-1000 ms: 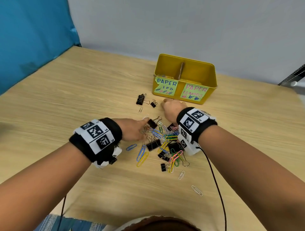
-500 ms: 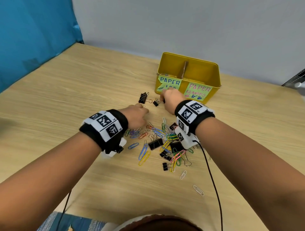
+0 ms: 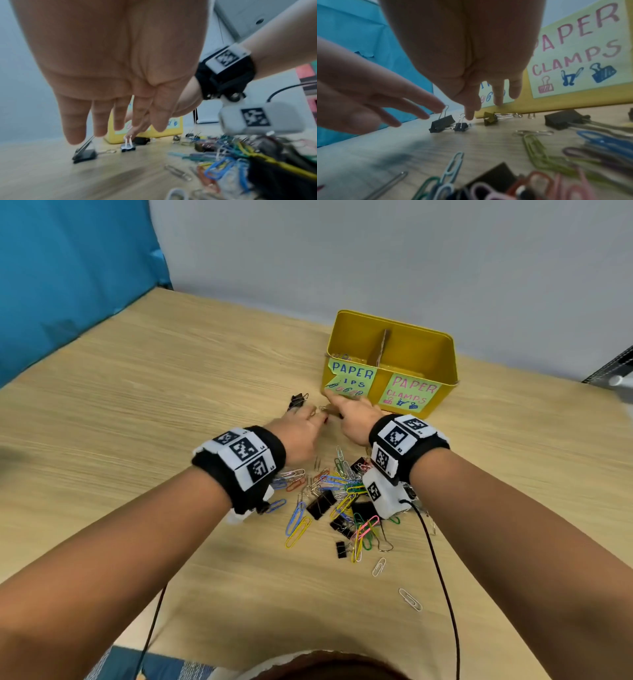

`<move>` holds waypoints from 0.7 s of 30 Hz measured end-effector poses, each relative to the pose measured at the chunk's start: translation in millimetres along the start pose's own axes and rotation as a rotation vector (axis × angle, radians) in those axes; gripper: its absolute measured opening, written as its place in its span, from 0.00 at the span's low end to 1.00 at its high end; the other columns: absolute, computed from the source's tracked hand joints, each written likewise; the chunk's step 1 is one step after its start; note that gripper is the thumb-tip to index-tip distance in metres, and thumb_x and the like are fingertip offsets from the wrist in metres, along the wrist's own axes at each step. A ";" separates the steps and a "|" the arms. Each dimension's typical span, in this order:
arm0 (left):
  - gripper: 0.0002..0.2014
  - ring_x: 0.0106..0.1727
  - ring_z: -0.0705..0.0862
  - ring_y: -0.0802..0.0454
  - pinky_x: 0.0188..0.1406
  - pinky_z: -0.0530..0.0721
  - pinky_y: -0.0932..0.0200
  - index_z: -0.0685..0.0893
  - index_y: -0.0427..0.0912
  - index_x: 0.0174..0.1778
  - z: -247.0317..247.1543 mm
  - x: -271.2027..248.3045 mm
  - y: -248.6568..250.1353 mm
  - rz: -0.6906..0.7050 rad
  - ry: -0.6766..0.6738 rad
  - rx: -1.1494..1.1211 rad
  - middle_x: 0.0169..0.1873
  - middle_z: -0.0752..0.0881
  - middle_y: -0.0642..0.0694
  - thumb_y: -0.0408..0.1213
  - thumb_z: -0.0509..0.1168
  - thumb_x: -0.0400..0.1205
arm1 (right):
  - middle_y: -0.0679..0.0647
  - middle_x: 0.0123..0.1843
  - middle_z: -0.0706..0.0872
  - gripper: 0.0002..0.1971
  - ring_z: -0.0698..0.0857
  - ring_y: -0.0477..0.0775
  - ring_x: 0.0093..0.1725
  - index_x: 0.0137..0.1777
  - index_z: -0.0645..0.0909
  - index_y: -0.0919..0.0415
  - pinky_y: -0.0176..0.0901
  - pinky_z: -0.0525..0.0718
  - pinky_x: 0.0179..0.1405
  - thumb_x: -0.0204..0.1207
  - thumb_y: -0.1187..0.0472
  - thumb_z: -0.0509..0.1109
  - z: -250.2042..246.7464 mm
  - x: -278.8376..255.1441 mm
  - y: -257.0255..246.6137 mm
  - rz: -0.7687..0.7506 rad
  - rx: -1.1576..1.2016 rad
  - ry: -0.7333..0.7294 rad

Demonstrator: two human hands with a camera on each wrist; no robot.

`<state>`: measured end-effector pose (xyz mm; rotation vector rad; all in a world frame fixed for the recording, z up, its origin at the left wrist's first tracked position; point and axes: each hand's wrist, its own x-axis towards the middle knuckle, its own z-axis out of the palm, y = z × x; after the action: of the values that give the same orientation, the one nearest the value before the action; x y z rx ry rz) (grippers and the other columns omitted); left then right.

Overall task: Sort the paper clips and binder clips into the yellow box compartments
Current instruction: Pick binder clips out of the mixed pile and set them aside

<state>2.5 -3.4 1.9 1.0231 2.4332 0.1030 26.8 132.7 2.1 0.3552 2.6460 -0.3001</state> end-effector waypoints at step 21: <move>0.32 0.83 0.55 0.40 0.81 0.57 0.45 0.52 0.43 0.83 1.9 -3.2 29.7 0.091 0.095 0.012 0.83 0.53 0.39 0.38 0.57 0.83 | 0.65 0.77 0.72 0.27 0.75 0.63 0.74 0.81 0.57 0.66 0.49 0.75 0.71 0.81 0.70 0.53 -8.1 -36.3 27.9 0.077 -0.033 -0.026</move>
<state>24.7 15.3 9.0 1.1593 2.4740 0.1717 63.2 154.0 21.7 0.4375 2.6010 -0.2344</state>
